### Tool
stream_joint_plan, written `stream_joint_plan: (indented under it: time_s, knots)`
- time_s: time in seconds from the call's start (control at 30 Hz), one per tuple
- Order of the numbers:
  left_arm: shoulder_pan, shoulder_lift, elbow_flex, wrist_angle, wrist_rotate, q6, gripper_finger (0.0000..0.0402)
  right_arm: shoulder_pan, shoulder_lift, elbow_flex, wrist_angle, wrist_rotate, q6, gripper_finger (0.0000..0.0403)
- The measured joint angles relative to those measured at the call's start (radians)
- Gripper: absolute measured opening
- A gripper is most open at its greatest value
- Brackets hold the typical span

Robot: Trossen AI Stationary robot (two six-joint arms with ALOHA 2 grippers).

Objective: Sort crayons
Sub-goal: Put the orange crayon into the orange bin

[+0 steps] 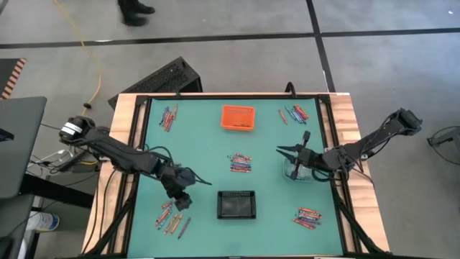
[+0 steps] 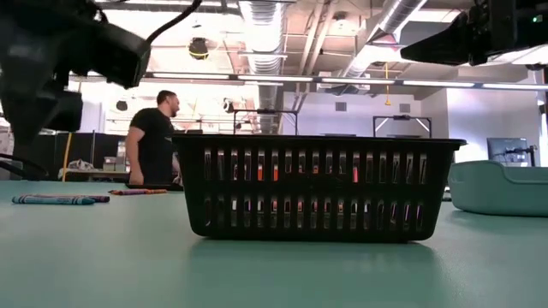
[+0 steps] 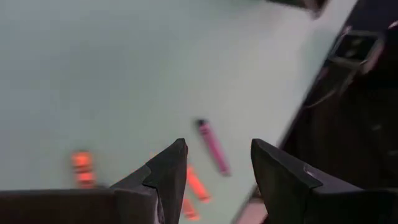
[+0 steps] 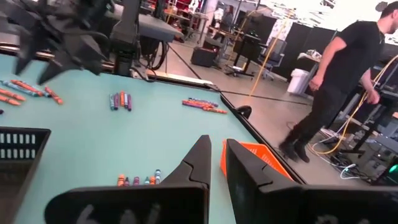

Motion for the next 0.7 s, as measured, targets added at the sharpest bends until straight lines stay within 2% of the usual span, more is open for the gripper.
stream_joint_plan:
  time_s: [0.23,0.43,0.53,0.7]
  knots:
    - [-0.073,0.172,0.173,-0.014,0.014,-0.126,0.0167,-0.016,0.046,0.000,0.006,0.000,-0.001,0.0049]
    - [-0.139,0.322,0.329,-0.282,0.058,-0.128,0.0167,-0.014,0.073,0.000,0.026,-0.001,-0.002,0.0049]
    - [-0.175,0.352,0.371,-0.397,0.015,-0.118,0.0167,-0.014,0.076,0.001,0.048,-0.011,-0.003,0.0049]
    - [-0.228,0.355,0.375,-0.406,-0.028,-0.180,0.0167,-0.014,0.076,0.001,0.082,-0.069,0.001,0.0049]
